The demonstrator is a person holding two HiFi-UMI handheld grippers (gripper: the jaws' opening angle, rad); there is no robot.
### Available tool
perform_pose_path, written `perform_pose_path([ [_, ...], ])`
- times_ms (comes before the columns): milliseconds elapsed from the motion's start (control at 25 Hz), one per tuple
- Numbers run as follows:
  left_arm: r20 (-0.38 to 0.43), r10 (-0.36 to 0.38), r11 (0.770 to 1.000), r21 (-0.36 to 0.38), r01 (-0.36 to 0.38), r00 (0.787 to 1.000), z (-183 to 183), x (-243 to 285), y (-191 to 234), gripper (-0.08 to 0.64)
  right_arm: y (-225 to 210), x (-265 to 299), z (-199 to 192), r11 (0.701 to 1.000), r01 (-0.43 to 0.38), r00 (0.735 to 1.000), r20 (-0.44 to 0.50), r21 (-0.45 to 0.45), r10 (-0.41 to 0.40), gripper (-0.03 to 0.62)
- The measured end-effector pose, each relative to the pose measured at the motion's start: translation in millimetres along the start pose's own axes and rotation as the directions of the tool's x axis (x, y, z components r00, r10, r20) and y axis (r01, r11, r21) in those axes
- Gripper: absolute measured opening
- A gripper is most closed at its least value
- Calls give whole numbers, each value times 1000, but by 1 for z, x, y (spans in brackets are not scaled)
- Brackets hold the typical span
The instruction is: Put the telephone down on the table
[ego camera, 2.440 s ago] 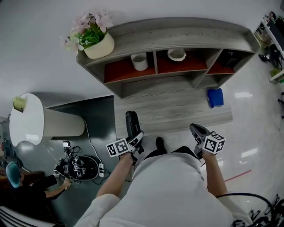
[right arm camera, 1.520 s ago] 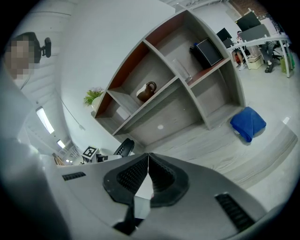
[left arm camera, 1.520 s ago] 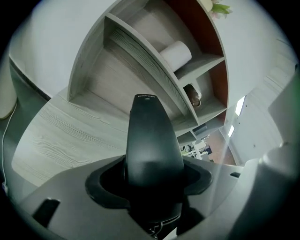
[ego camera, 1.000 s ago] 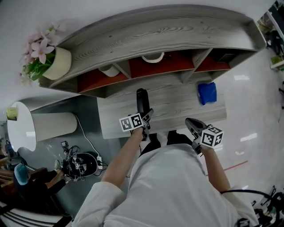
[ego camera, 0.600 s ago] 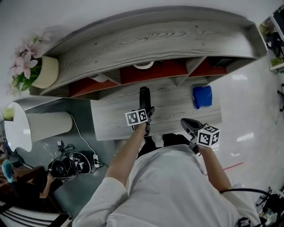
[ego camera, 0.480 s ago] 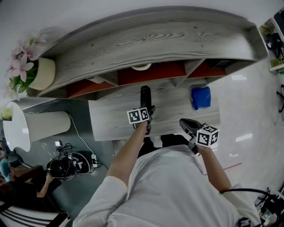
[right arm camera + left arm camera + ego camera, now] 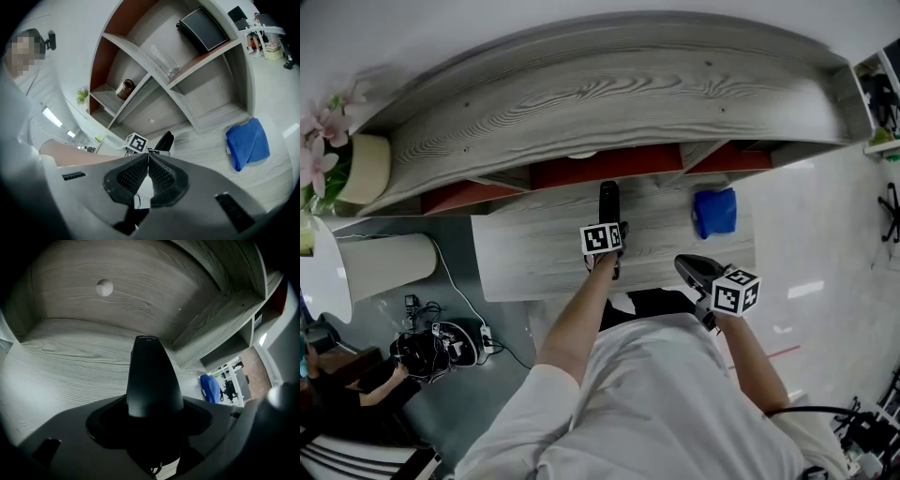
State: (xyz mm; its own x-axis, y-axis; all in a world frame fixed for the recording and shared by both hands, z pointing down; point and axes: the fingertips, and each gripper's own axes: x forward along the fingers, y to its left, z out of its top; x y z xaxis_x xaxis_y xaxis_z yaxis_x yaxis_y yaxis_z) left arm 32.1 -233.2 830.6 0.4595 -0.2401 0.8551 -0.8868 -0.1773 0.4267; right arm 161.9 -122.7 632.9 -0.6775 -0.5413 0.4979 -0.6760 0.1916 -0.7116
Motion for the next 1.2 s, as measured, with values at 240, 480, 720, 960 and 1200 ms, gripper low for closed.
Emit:
perform_pose_path([
  [240,0,59,998,-12,-59,998,-4,16,0,307,-13,-5,-4,1000,8,1000,-11,16,-8,17],
  [480,-6,90,996,16,-90,996,-5,27,-1,310,-19,-4,-1,1000,12,1000,-14,20,-12,17],
  [720,-22,134,989,67,-132,991,-10,32,1,313,-23,-4,-1,1000,16,1000,-20,23,-16,17],
  [960,-25,206,972,117,-202,978,-11,31,10,313,-28,-6,-2,999,23,1000,-20,34,-22,17],
  [1200,-3,241,961,143,-238,970,-8,31,13,316,-32,-7,-6,999,30,999,-25,40,-29,17],
])
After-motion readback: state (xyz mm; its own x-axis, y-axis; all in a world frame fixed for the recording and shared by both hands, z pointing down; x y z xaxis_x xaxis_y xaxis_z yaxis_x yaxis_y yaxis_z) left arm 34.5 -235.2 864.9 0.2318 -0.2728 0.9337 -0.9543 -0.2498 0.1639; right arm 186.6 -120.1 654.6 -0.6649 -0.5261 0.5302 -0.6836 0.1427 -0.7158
